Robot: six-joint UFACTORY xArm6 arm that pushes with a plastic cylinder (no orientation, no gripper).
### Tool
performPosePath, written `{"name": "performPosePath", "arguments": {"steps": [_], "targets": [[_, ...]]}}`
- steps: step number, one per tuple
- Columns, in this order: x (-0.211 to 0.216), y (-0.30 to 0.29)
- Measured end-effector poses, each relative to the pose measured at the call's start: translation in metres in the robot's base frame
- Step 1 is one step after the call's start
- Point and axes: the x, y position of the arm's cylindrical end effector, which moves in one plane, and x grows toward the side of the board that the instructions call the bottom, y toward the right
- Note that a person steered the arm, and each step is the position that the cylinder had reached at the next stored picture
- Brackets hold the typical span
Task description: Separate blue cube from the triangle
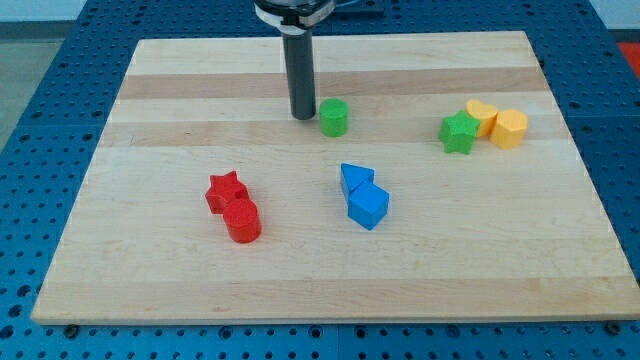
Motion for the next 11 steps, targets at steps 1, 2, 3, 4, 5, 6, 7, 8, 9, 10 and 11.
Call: {"name": "performPosePath", "arguments": {"steps": [1, 2, 3, 4, 5, 6, 7, 8, 9, 10, 11], "targets": [[0.012, 0.078], [0.024, 0.164], [0.028, 0.187], [0.028, 0.187], [0.021, 0.167], [0.004, 0.112], [0.012, 0.055], [0.03, 0.0], [0.12, 0.004], [0.158, 0.005], [0.167, 0.011]]}}
